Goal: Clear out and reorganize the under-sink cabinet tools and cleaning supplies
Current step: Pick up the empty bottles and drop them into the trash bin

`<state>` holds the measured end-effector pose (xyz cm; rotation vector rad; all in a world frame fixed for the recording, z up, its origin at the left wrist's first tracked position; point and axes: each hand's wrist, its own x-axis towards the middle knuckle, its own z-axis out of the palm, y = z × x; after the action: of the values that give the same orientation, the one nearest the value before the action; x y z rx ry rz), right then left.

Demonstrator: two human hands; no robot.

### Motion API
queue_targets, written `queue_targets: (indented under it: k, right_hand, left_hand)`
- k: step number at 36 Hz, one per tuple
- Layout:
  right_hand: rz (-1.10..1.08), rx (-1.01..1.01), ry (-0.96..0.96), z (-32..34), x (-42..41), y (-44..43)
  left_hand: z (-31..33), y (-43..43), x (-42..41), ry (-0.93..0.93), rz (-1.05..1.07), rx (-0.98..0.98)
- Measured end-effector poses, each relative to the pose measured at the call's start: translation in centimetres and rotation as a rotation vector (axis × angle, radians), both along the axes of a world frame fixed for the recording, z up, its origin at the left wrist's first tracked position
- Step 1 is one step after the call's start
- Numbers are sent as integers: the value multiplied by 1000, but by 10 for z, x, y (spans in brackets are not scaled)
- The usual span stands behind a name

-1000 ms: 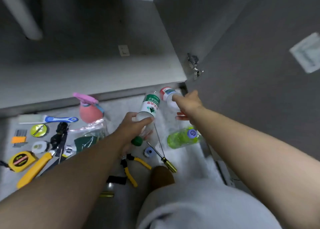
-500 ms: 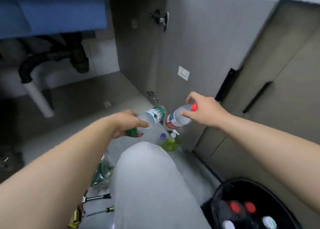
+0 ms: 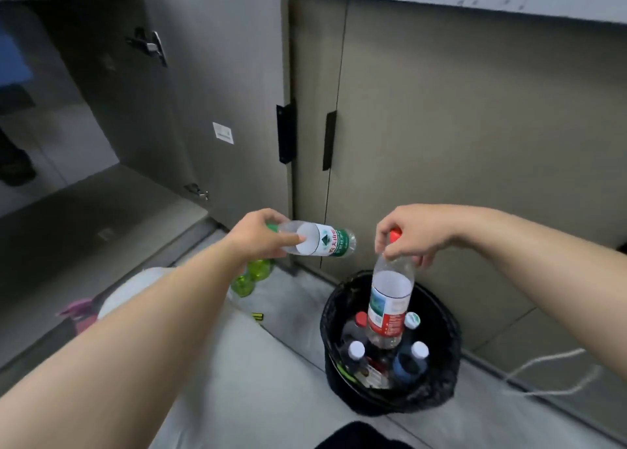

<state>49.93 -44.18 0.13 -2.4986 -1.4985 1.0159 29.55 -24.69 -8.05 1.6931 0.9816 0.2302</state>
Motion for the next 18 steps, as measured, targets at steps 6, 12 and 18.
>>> queue_targets:
  k: [6, 12, 18]
  right_hand:
    - [-65, -108, 44, -71, -8, -41]
    - [-1, -105, -130, -141, -19, -60]
    - [12, -105, -253, -196, -30, -72]
  left_hand:
    - [-13, -5, 9, -70, 2, 13]
    - [-13, -1, 11, -87, -22, -4]
    - [-14, -3, 14, -144, -36, 19]
